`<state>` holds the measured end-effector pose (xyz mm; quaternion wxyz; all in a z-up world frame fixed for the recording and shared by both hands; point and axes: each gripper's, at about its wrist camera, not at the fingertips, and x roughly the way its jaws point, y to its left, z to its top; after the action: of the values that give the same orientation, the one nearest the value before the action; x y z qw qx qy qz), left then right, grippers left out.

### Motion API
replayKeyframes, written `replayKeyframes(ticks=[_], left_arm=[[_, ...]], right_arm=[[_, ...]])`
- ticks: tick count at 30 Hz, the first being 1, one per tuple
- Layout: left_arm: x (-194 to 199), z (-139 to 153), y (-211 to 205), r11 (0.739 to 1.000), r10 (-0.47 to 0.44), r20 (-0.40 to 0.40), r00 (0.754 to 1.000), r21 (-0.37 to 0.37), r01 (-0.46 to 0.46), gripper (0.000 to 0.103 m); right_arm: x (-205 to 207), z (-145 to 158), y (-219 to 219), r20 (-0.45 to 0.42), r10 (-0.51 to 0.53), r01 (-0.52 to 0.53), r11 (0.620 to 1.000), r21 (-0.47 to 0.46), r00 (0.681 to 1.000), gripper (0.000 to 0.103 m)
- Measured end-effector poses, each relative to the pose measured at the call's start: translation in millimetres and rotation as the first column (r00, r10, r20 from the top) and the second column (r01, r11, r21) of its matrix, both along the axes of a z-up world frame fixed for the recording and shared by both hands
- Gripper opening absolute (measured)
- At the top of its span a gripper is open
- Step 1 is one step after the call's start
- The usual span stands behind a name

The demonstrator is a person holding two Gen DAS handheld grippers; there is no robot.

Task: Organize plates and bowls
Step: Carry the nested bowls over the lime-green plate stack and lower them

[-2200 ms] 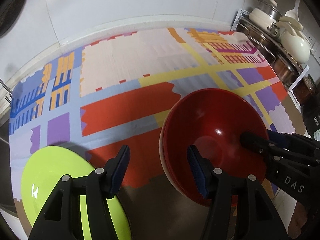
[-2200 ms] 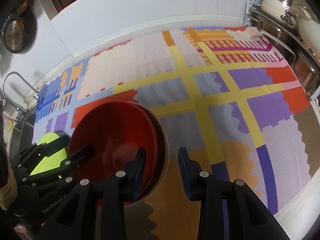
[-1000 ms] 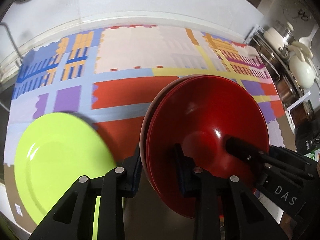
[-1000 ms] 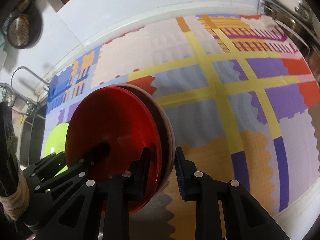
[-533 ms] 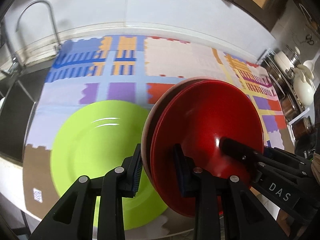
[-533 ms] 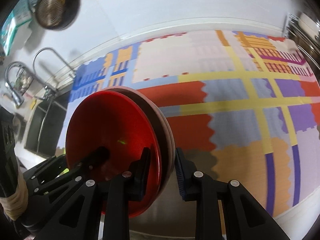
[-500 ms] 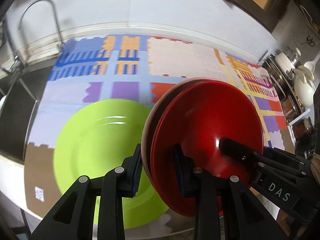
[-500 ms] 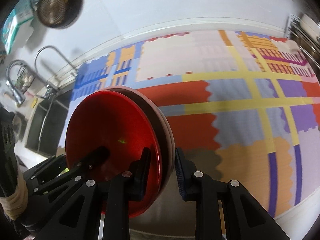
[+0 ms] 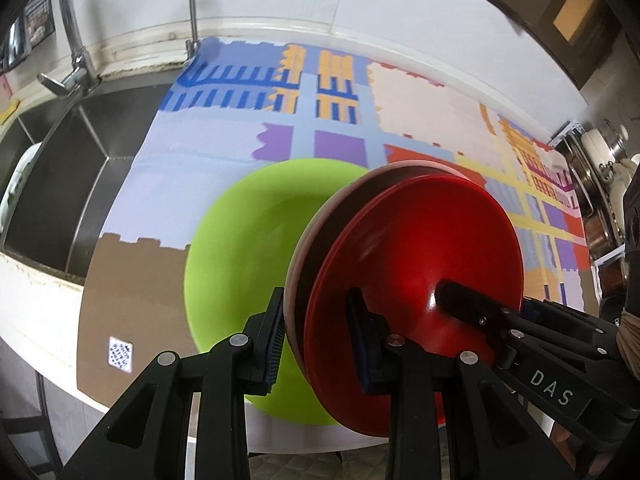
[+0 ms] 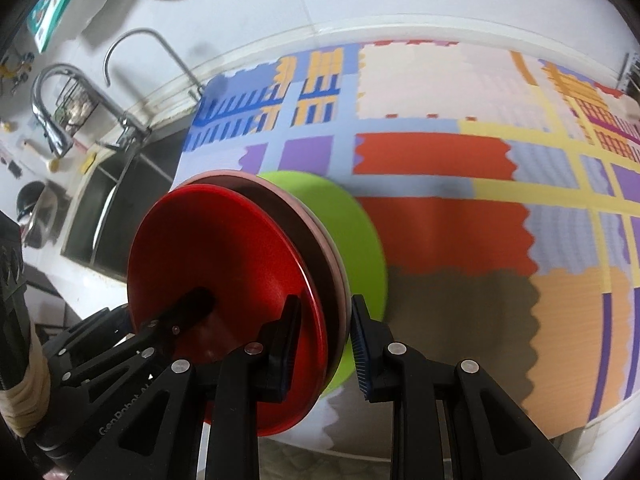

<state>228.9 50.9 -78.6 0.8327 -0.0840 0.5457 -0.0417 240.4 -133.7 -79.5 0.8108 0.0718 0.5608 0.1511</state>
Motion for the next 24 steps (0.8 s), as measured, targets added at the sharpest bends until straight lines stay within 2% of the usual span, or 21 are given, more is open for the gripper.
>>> replayKeyframes(ticks=[13, 24], left_arm=[[12.9, -17.8, 19.6, 1.0, 0.016, -0.053, 0.998, -0.005, -0.016, 0.029], [24.8, -22.0, 26.6, 1.0, 0.005, -0.056, 0.998, -0.019, -0.006, 0.03]], right_arm=[[11.7, -23.5, 24.9, -0.084, 0.019, -0.019, 1.0, 0.001, 0.996, 0.026], [20.3, -24.1, 33.2, -0.06, 0.033, -0.034, 0.999, -0.015, 0.998, 0.027]])
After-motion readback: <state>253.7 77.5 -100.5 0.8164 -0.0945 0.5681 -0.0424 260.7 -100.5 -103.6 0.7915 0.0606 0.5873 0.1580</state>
